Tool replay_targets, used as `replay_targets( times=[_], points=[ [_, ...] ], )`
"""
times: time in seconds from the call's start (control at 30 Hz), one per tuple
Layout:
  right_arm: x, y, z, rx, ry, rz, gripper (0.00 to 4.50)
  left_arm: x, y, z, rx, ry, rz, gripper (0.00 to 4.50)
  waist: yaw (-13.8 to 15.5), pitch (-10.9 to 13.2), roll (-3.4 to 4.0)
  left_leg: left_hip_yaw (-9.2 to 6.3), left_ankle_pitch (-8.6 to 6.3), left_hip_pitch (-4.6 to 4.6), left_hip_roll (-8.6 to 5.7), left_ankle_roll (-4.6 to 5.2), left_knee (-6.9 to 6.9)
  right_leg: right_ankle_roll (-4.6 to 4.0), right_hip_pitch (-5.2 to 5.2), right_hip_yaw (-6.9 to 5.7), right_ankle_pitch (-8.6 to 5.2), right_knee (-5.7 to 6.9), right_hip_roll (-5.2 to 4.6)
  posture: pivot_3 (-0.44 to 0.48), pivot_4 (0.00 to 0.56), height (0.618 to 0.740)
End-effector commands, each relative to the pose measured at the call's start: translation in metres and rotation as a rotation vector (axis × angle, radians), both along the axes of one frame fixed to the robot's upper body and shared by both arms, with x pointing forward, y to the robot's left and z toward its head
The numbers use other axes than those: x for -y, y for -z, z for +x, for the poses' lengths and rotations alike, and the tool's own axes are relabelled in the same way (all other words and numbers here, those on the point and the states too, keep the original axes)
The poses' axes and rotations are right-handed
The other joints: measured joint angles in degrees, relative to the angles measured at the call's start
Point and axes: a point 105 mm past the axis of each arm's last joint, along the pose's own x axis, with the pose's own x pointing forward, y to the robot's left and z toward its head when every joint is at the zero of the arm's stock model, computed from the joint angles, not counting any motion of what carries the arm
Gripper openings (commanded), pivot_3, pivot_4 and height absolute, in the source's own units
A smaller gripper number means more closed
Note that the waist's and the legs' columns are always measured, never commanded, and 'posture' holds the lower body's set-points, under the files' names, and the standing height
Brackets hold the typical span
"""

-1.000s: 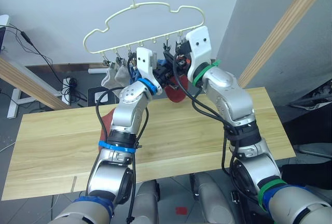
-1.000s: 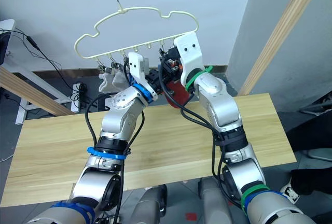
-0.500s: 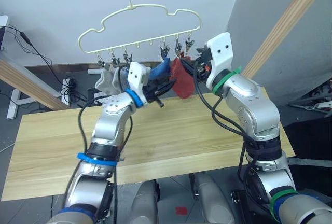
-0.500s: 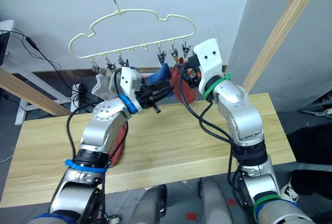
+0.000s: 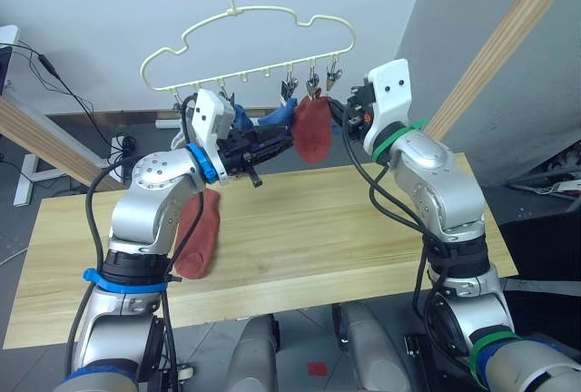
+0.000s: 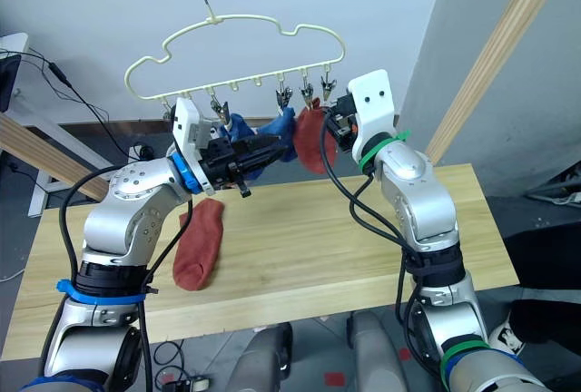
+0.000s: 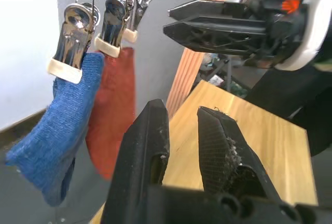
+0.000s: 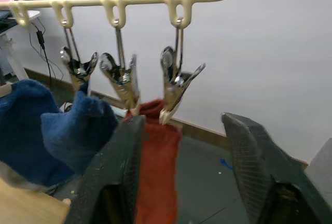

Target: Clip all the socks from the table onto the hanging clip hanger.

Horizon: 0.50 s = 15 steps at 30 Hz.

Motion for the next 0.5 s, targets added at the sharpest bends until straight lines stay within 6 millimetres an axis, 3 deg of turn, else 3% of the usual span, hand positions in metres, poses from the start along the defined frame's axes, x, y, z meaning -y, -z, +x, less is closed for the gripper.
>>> replay_targets(
  times=[0.03, 0.1, 0.47, 0.5],
  points=[
    [-0.0015, -0.0202, -0.0023, 0.074, -0.001, 0.030, 1.30, 0.0028, -0.0210, -0.0099, 0.062, 0.042, 0.001, 1.24, 0.0, 0.0, 0.00, 0.01, 0.00, 0.01, 0.00, 0.00, -0.01, 0.00, 0.00, 0.00, 0.00, 0.00, 0.00, -0.067, 0.355, 0.740],
    [-0.0034, -0.0209, -0.0010, 0.076, -0.001, 0.025, 0.64, 0.0036, -0.0230, -0.0116, 0.063, 0.054, 0.011, 1.24, 0.0, 0.0, 0.00, 0.01, 0.00, 0.00, 0.00, 0.00, -0.01, 0.00, 0.00, 0.01, 0.00, 0.00, 0.00, -0.063, 0.354, 0.740],
    [-0.0020, -0.0211, 0.0024, 0.072, 0.013, 0.029, 0.64, 0.0043, -0.0294, -0.0111, 0.069, 0.056, 0.008, 1.24, 0.1, 0.0, 0.00, 0.02, 0.00, 0.00, 0.00, 0.00, -0.01, 0.00, 0.00, 0.01, 0.00, -0.01, 0.00, -0.063, 0.353, 0.740],
    [-0.0007, -0.0209, 0.0026, 0.072, 0.019, 0.031, 0.79, 0.0042, -0.0293, -0.0109, 0.069, 0.055, 0.008, 1.24, 0.1, 0.0, 0.00, 0.01, 0.00, 0.00, 0.00, 0.00, -0.01, 0.00, 0.00, 0.01, 0.00, -0.01, 0.00, -0.063, 0.353, 0.740]
  ],
)
